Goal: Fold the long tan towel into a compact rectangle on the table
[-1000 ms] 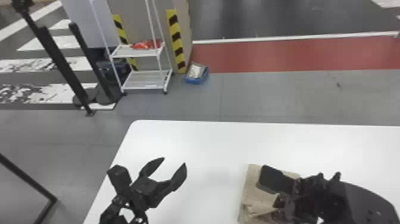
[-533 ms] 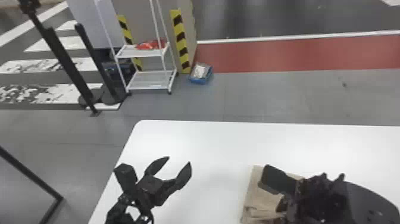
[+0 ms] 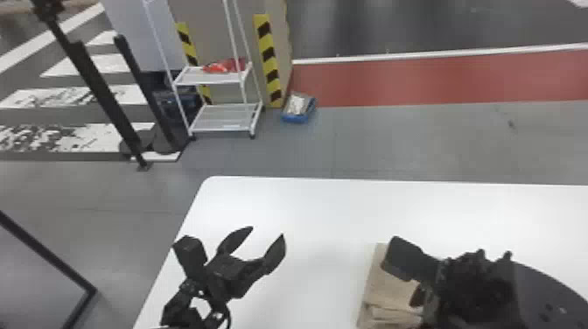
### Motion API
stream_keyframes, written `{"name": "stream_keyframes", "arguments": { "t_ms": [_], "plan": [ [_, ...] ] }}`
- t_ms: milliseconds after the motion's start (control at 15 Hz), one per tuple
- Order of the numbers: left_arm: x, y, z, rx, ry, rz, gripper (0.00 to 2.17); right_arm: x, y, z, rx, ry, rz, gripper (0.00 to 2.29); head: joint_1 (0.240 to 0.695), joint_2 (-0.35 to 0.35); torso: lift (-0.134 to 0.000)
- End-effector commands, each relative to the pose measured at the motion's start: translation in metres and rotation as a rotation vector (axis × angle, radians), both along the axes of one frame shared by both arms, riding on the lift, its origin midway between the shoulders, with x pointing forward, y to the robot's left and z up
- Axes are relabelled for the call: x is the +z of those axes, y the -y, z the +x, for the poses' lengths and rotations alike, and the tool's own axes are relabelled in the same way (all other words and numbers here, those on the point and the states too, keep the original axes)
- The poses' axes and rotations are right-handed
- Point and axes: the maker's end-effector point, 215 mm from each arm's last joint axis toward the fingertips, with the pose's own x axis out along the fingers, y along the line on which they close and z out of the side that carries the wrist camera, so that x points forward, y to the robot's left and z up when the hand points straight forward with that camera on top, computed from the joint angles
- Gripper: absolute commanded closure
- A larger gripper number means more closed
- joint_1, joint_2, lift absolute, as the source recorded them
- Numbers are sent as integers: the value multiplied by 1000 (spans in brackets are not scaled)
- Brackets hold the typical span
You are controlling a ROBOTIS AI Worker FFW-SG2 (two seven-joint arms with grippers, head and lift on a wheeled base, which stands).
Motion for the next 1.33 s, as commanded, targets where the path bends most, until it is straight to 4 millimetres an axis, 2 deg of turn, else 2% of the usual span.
{"name": "stream_keyframes", "arguments": {
  "t_ms": [0, 267, 1267],
  "plan": [
    [0, -2, 1, 8, -1, 3, 147, 0, 1, 0, -3, 1, -4, 269, 695, 199, 0],
    [-2, -1, 0, 6, -4, 2, 147, -8, 0, -5, 13, -10, -30, 269, 695, 201, 0],
    [-2, -5, -2, 11, -3, -2, 147, -25, 4, -1, 57, 48, -157, 289, 695, 199, 0]
  ]
}}
